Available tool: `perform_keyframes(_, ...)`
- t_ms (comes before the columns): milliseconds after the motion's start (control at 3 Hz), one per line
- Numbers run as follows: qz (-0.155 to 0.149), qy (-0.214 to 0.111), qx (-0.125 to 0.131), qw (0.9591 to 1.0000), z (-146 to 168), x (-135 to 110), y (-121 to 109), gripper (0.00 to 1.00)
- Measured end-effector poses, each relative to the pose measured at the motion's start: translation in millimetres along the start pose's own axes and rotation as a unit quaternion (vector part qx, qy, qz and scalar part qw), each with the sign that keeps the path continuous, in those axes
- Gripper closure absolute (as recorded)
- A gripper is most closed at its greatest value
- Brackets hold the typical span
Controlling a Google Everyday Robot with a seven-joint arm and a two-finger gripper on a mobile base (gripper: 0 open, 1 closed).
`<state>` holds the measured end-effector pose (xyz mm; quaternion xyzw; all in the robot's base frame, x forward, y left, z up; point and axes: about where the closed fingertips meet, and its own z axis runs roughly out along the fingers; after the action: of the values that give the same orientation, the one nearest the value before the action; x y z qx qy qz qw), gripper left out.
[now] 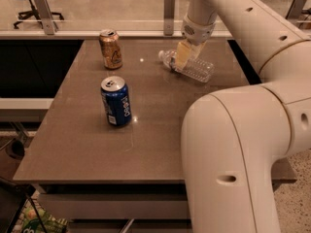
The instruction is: Place water bottle upright
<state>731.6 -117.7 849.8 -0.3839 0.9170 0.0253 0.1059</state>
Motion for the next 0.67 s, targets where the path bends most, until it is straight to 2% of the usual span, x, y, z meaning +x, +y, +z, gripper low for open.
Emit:
perform_keyframes(333, 0.0, -0.002, 0.001, 1.0, 1.9, -1.9, -0.5, 1.0)
perform_keyframes(667, 0.0, -0.002, 0.001, 1.0, 1.0, -2.1, -0.6, 1.0)
